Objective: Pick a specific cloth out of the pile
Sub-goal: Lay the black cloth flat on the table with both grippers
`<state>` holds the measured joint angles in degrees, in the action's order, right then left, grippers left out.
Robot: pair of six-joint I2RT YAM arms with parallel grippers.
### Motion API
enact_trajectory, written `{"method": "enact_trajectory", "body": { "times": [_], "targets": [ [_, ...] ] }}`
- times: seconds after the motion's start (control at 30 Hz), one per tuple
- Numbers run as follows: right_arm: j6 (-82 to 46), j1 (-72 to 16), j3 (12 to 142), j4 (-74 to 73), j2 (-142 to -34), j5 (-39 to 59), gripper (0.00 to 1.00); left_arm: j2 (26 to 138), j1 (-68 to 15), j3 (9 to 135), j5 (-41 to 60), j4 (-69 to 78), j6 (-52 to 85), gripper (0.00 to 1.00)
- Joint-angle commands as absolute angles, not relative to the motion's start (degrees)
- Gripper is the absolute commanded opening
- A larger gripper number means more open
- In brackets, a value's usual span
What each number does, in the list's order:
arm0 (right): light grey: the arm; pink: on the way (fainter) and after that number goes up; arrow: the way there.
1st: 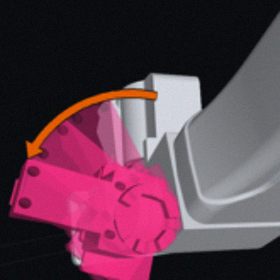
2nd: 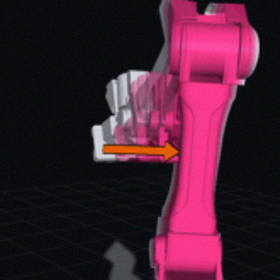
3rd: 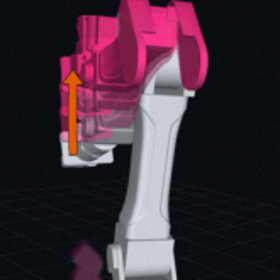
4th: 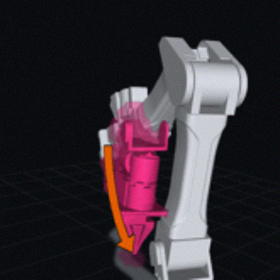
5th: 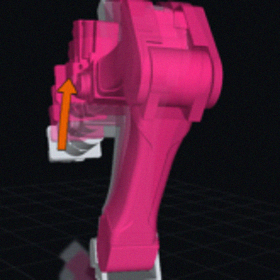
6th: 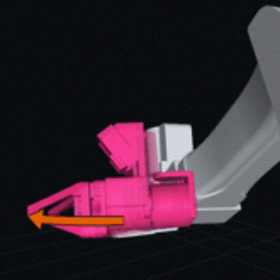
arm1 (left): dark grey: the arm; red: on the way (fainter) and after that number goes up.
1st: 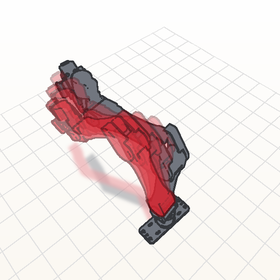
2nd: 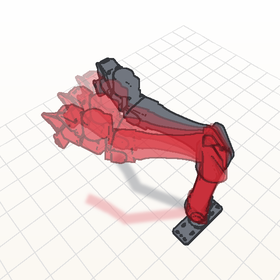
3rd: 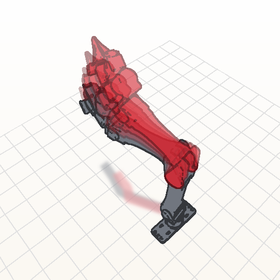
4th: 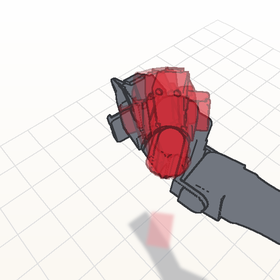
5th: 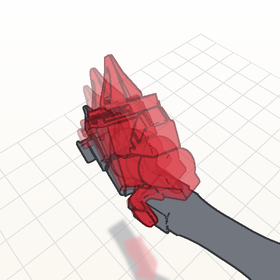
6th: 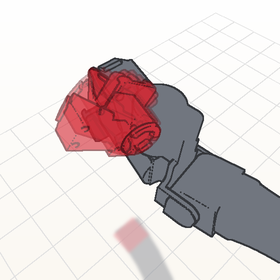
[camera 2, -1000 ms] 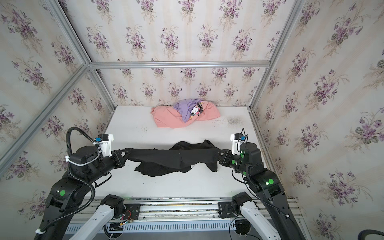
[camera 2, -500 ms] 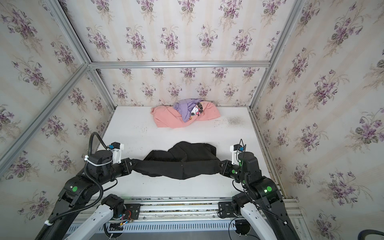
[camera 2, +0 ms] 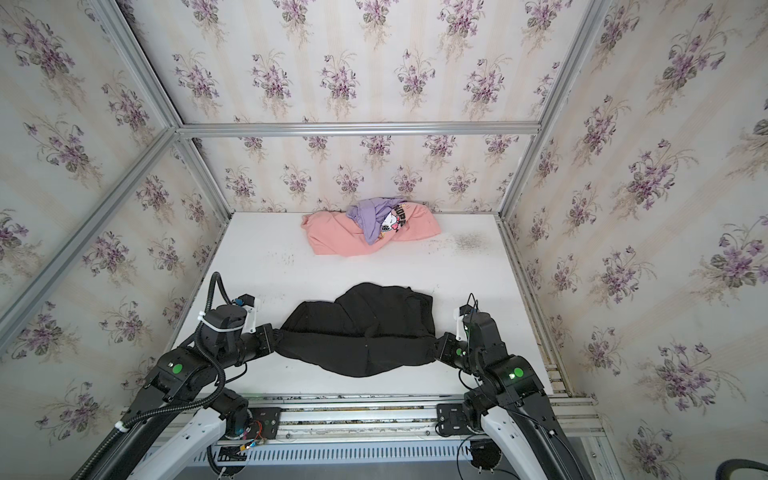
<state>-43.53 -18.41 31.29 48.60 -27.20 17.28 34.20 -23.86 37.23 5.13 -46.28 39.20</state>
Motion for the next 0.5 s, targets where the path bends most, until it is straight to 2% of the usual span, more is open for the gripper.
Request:
{"method": "enact_trajectory", "body": {
  "times": [0.0, 0.2, 0.47],
  "targets": [
    [-43.68, -18.39, 31.20, 43.41, -28.48, 15.73, 0.00, 34.76, -23.82, 35.56, 2.47, -42.29, 41.58, 0.00],
    [-42.50, -18.41, 32.30, 36.39, -35.05, 14.45, 0.00, 38.21, -23.73, 34.51, 0.59, -37.66, 42.53, 0.01],
    [-39.35, -18.43, 36.61, 29.09, -44.16, 11.42, 0.00, 45.19, -22.22, 39.18, -1.86, -35.12, 38.71, 0.01]
  ]
}}
